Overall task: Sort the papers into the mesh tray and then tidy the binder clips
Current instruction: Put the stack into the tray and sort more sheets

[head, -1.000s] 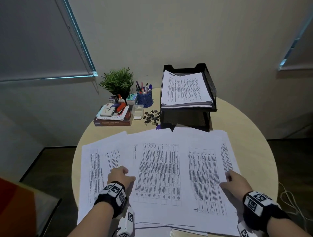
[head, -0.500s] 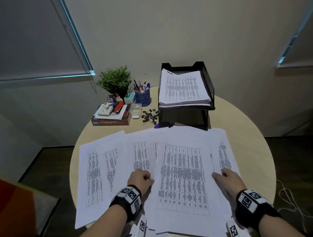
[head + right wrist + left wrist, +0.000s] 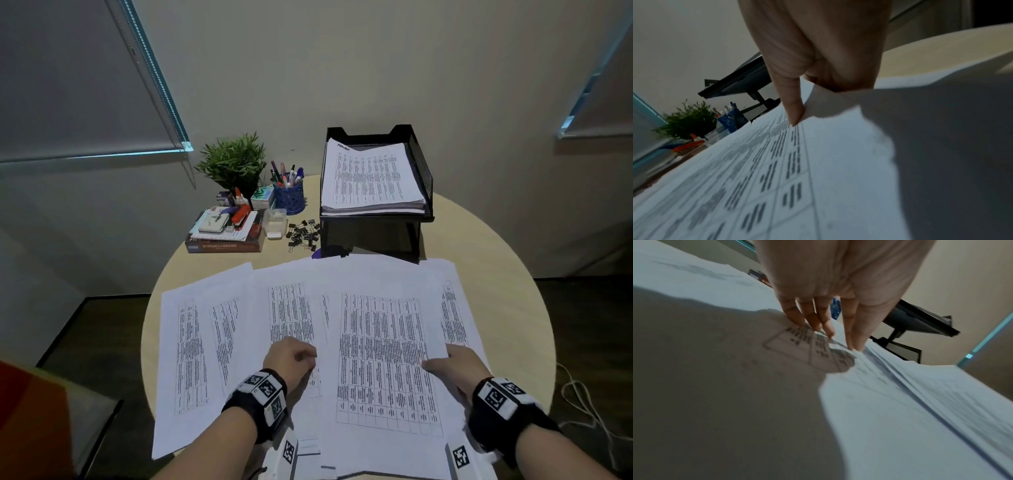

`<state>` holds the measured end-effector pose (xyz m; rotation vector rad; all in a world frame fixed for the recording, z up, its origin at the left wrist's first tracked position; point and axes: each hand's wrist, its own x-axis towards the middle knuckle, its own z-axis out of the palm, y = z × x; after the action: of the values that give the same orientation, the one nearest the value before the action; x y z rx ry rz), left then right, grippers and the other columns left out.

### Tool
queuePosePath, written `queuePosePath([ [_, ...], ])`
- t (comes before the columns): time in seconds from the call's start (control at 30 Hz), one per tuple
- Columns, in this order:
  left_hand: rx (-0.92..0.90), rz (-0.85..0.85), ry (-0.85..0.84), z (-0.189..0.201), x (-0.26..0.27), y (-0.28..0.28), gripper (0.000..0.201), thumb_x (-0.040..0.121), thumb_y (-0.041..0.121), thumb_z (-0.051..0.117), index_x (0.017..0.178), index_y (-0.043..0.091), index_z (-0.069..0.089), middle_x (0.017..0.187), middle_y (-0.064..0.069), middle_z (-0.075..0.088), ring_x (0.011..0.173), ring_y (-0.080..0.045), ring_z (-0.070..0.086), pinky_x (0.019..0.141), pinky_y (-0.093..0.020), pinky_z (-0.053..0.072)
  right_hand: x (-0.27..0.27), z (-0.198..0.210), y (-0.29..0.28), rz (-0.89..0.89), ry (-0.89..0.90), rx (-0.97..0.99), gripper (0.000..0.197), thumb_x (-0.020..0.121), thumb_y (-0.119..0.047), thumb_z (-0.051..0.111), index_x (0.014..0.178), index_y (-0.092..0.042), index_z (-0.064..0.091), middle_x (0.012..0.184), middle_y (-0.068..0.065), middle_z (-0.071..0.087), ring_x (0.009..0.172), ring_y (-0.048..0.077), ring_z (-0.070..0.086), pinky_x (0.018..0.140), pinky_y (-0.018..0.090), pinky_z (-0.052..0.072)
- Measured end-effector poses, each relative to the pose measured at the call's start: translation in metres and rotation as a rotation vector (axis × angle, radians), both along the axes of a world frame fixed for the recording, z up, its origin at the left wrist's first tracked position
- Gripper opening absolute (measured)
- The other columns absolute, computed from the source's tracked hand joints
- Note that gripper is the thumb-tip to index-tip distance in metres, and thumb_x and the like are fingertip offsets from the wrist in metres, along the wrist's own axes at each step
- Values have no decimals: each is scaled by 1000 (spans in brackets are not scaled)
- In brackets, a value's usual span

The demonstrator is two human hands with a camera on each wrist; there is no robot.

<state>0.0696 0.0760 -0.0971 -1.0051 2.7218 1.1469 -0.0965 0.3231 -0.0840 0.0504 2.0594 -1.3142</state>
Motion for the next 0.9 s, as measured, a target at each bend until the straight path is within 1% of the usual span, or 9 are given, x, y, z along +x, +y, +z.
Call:
queuePosePath([
  [0.1,-102,157,-61,-3,8,-18,21,79,22,69,100,25,71,115,0,61,108,-18,57,95,-31,48,4,8,7,-67,24,-89,14,85,17,54,93,7,59,84,10,60,66,17,53,37,6,39],
  [0.17,-164,250,-152,-5,15,-30,35,77,30,70,112,26,65,124,-4,55,114,-22,52,97,-34,47,5,10,12,-104,36,-130,16,86,18,52,98,10,58,91,14,59,67,17,52,39,6,40],
  [0.27,-140,328,-259,-6,20,-40,67,74,40,73,130,13,48,133,-11,45,122,-29,46,98,-35,43,-1,1,19,-174,-7,-175,21,88,16,49,107,12,56,106,21,60,79,26,57,58,20,46],
  [0.4,-71,347,-327,0,13,-41,92,74,36,75,143,7,24,142,-15,34,127,-32,41,98,-39,44,-9,-8,27,-260,-108,-270,33,88,17,46,121,16,51,122,23,56,107,34,55,91,34,37],
  [0.53,37,384,-345,10,6,-40,103,78,25,74,149,9,2,150,-15,18,132,-32,38,101,-38,42,-13,-14,31,-328,-124,-311,39,88,17,45,127,15,47,130,26,53,117,36,53,108,43,33],
  [0.6,98,399,-338,12,7,-41,106,78,22,74,149,9,-3,150,-17,21,129,-32,42,98,-37,45,-14,-13,34,-330,-131,-324,40,89,16,43,129,12,46,129,24,54,121,35,51,109,44,31],
  [0.7,132,385,-315,14,10,-41,99,80,20,72,149,6,2,138,-18,45,118,-31,52,85,-31,47,-17,-7,40,-322,-113,-306,42,86,13,43,127,9,51,126,21,58,117,34,55,107,45,34],
  [0.77,142,395,-283,14,12,-41,90,81,17,71,147,6,11,130,-18,51,113,-31,55,78,-28,45,-22,-1,47,-323,-100,-296,42,84,11,43,125,5,53,125,22,59,114,34,56,107,46,34],
  [0.9,146,407,-262,12,14,-46,62,80,14,70,133,2,38,123,-16,55,109,-30,56,80,-30,47,-35,16,60,-316,-142,-294,38,82,0,50,118,-2,61,111,22,67,106,40,62,103,54,38],
])
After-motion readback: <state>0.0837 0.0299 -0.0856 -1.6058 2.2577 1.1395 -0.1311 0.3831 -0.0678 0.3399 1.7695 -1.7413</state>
